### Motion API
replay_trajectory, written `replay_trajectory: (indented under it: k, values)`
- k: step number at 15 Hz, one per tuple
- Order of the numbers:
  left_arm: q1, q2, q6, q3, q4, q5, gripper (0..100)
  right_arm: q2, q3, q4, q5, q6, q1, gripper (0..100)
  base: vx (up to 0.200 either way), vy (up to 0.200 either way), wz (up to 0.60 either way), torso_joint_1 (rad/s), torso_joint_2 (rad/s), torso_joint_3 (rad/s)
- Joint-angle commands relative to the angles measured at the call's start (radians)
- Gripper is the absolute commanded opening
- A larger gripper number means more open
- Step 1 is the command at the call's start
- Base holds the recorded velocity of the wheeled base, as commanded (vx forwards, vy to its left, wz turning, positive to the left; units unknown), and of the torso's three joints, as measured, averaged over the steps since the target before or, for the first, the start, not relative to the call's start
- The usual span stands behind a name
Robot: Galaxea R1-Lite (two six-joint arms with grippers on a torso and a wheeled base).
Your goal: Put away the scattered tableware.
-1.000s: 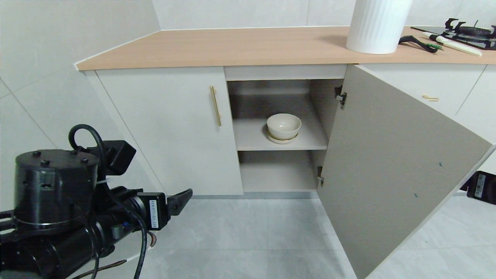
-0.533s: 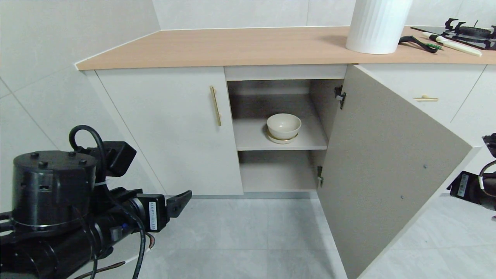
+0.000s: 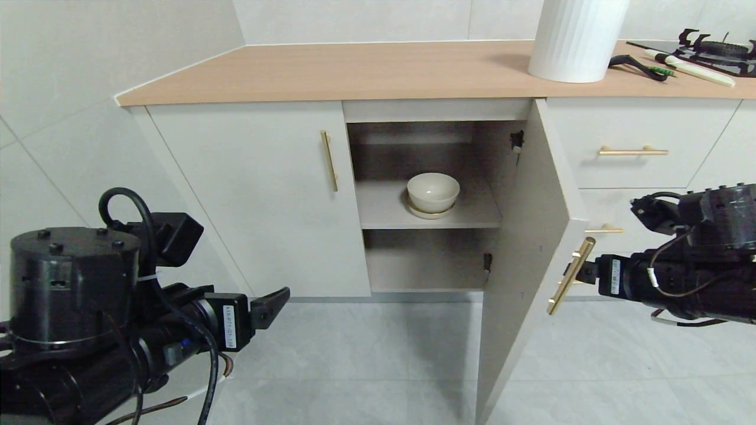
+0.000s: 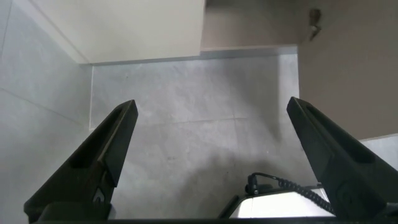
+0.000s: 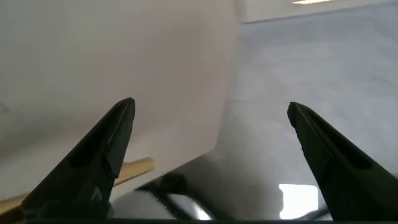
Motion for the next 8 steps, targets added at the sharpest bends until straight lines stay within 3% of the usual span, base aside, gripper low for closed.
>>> replay_trajectory:
  k: [1, 5, 6, 8]
  values:
    - [0.000, 0.011, 0.007, -0.001, -0.001, 0.000, 100, 0.114, -0.046, -0.013, 0.018, 0.002, 0.048, 100, 0.000, 0.000, 0.00, 0.000, 0.00, 0.000]
    - [0.000, 0.031, 0.009, -0.003, 0.001, 0.002, 100, 0.255, -0.035, -0.232, 0.012, 0.089, 0.115, 100, 0.000, 0.000, 0.00, 0.000, 0.00, 0.000]
    - [-0.011, 0.039, 0.029, 0.003, 0.001, 0.008, 100, 0.281, -0.022, -0.304, 0.010, 0.132, 0.118, 100, 0.000, 0.000, 0.00, 0.000, 0.00, 0.000]
    - [-0.027, 0.039, 0.033, 0.005, -0.001, 0.035, 100, 0.294, -0.012, -0.364, 0.010, 0.163, 0.121, 100, 0.000, 0.000, 0.00, 0.000, 0.00, 0.000]
